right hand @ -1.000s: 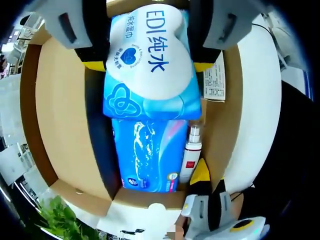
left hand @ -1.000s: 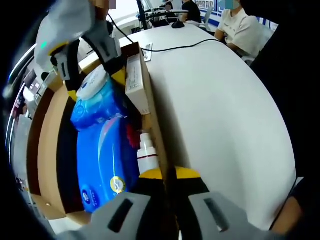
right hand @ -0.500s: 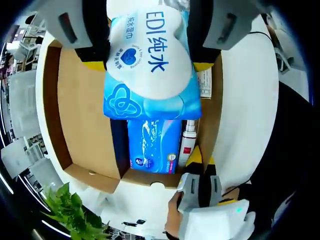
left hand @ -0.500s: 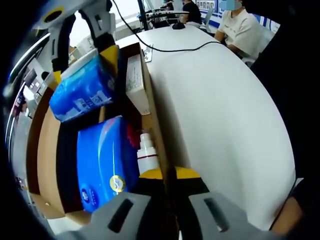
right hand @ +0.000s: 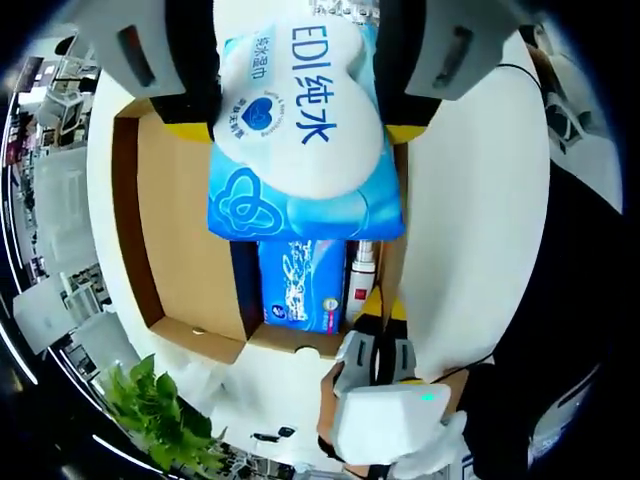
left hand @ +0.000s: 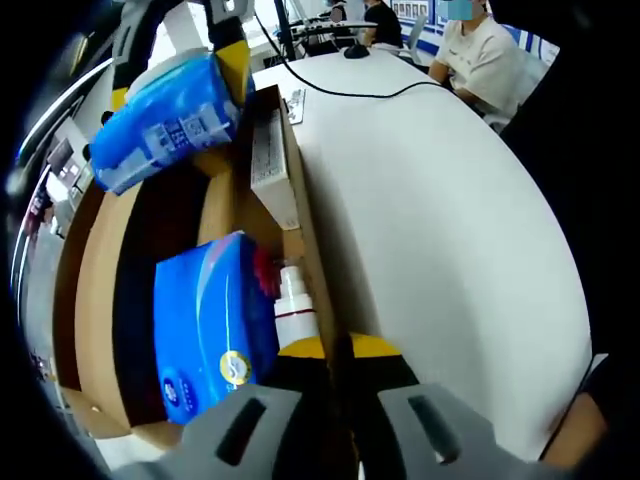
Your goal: Operate the shoe box by opening the lid, removing the specified soft item, and placing it in the target area until the item is outside and the box remains undamaged.
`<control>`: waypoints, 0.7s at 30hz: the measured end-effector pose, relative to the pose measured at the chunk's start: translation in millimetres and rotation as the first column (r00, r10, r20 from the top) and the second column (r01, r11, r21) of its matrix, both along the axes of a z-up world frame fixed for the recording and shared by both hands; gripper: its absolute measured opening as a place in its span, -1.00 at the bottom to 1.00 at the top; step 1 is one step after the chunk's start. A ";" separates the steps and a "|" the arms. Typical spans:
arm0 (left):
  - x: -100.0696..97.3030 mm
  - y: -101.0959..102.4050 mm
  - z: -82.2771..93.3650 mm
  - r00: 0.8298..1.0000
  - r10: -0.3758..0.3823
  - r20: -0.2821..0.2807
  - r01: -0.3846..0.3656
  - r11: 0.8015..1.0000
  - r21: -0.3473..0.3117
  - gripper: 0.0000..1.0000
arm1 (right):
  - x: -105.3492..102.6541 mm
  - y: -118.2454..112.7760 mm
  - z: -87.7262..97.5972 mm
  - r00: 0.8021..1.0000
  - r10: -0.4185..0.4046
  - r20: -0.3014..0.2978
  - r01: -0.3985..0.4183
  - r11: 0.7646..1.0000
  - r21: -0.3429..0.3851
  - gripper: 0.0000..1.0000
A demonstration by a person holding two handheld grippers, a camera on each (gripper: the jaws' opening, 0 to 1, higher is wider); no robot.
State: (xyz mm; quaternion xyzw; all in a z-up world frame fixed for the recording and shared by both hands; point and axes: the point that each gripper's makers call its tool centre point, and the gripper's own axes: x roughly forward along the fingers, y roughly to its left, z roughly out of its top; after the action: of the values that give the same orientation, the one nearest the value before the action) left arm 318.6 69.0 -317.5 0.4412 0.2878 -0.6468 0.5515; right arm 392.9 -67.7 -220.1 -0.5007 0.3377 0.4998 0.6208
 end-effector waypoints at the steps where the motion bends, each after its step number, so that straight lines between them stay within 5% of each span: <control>1: 0.2 -0.1 -0.1 1.000 0.001 0.000 -0.001 1.000 0.000 -0.92 | 0.1 -1.0 2.6 1.000 0.001 0.005 -0.001 1.000 0.000 0.22; 21: 0.0 -0.7 -1.8 1.000 0.008 -0.010 -0.008 1.000 -0.003 -0.92 | -27.3 -84.1 52.5 0.991 -0.112 0.079 0.119 0.989 -0.094 0.21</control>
State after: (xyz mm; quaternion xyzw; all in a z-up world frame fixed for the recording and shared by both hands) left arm 318.7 68.3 -319.3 0.4358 0.2916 -0.6472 0.5533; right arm 365.6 -151.8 -167.6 -0.5283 0.3672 0.4273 0.6353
